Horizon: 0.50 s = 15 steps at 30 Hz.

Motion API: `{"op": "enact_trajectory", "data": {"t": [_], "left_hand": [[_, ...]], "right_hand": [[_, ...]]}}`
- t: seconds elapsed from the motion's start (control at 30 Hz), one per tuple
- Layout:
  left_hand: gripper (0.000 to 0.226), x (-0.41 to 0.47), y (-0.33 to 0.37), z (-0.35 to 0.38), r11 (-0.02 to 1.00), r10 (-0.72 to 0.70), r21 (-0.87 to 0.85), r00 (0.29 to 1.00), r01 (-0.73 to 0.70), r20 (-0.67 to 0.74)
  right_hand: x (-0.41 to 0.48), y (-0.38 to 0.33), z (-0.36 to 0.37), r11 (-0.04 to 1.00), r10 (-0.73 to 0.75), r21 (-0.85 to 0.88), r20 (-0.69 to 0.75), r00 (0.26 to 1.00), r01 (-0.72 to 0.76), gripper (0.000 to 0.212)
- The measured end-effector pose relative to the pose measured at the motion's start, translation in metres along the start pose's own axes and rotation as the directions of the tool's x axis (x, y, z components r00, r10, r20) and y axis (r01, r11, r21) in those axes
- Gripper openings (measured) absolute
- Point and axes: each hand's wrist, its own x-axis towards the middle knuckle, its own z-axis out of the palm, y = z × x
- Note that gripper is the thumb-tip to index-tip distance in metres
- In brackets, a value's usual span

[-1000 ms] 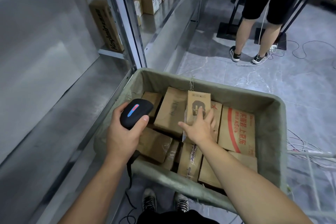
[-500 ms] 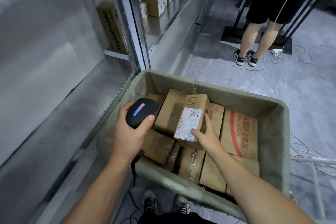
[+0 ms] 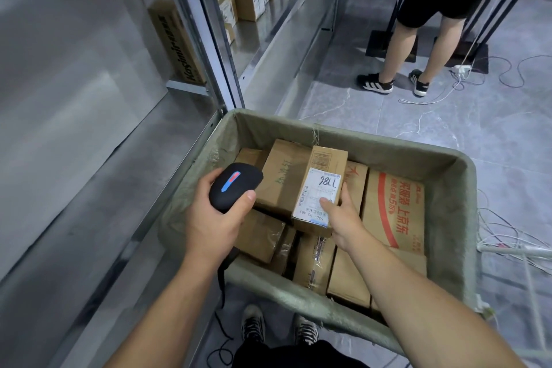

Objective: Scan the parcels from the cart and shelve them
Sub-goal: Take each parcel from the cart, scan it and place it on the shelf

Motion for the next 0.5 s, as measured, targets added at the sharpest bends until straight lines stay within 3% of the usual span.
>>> {"op": "enact_trajectory", "data": {"t": [0.27,0.5], "left_hand": [[0.056,-0.013,-0.003,0.001,1.0,0.001,-0.023,0.999,-0.002,-0.038],[0.054,-0.027,-0.003,-0.005,0.997,0.007,-0.073,1.0,-0.006,0.01]], "right_hand": [[-0.005,-0.002,0.0,0.996,0.004,0.092,0.01,1.0,-0.004,0.074],[-0.022,-0.024,0.003,0.984,-0.174,0.051,0.059,0.983,0.171,0.074]]}}
